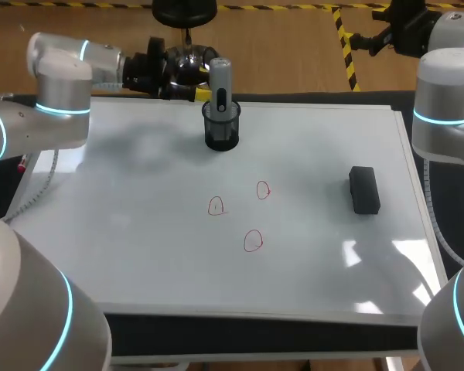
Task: Pick up the inspection probe, press it on each red-marked spot on the whiteboard one by one, put down the probe, pick up the eraser, and wipe off all the red marks.
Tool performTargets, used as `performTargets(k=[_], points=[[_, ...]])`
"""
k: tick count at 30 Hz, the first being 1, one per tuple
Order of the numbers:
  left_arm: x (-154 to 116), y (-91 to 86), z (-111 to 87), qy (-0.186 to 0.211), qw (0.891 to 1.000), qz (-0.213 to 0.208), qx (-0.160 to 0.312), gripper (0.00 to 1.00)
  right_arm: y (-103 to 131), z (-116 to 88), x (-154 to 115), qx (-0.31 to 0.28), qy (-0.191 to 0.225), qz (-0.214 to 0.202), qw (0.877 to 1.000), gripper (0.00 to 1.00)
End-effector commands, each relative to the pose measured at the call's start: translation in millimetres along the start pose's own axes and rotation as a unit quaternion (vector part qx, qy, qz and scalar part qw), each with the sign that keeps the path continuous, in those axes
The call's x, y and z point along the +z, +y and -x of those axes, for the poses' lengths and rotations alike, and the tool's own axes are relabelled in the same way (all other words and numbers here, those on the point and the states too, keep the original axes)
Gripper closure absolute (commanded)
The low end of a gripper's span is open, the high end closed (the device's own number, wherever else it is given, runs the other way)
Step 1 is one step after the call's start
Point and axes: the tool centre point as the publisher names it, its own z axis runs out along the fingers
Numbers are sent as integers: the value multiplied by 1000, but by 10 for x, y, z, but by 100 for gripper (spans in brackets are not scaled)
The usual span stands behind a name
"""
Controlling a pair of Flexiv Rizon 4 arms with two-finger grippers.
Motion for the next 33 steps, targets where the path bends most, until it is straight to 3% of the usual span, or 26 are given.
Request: performTargets(k=[1, 8, 33], points=[[95, 24, 35, 10, 1000, 1, 8, 0, 0, 0, 0, 0, 0, 0, 1000, 0], [208, 85, 21, 22, 1000, 13, 9, 0, 0, 0, 0, 0, 0, 0, 1000, 0], [234, 113, 188, 28, 1000, 5, 14, 0, 0, 0, 0, 0, 0, 0, 1000, 0]])
